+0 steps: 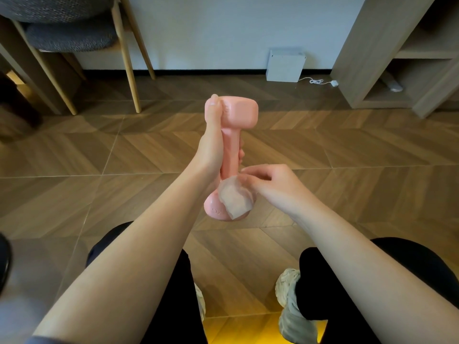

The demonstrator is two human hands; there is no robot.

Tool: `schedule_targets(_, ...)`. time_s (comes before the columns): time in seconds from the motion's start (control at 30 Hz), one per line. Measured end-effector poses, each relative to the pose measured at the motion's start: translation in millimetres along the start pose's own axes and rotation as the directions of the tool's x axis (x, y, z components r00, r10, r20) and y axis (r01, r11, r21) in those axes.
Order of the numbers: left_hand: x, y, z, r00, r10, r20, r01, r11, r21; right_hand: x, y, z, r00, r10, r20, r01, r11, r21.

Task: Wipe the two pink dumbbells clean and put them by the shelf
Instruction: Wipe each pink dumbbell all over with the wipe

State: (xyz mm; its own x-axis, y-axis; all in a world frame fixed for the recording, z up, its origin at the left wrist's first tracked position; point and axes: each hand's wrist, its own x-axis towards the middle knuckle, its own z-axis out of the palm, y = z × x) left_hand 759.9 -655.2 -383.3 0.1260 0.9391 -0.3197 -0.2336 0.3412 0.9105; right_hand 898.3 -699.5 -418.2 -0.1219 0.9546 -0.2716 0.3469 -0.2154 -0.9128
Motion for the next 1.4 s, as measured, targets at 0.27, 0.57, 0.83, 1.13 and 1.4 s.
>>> schedule_targets(0.27,5.5,-2.3,0.8,0.995,0.020,0.100,-0.022,1.000,0.012,5.4,3.7,10.0,0.993,0.070,0.097,-0.082,0.988,0.131)
schedule_targets(0.57,6.7,-9.8,7.1,0.990,-0.057,0.132,0.048,0.996,0.075,6.4,4.0,2.4,0.996,0.013,0.088,-0.022,0.994,0.103)
schedule_targets(0.83,-1.4,-10.5,3.6,0.978,-0.090,0.187,0.020,0.937,0.348,11.9,0.8,9.4,0.997,-0.013,-0.074,0.040,0.926,0.375)
schedule_targets(1.13,4.5,-22.2,-16.7,0.939,-0.334,0.081,0.275,0.873,0.403,14.8,-21.1,-11.1,0.969,0.145,-0.202,0.096,0.530,0.842)
schedule_targets(1.4,0.1,-24.6,-1.6,0.854,-0.450,0.260,0.473,0.881,-0.028,17.3,-33.8,-39.0,0.957,0.060,-0.284,0.251,0.322,0.913)
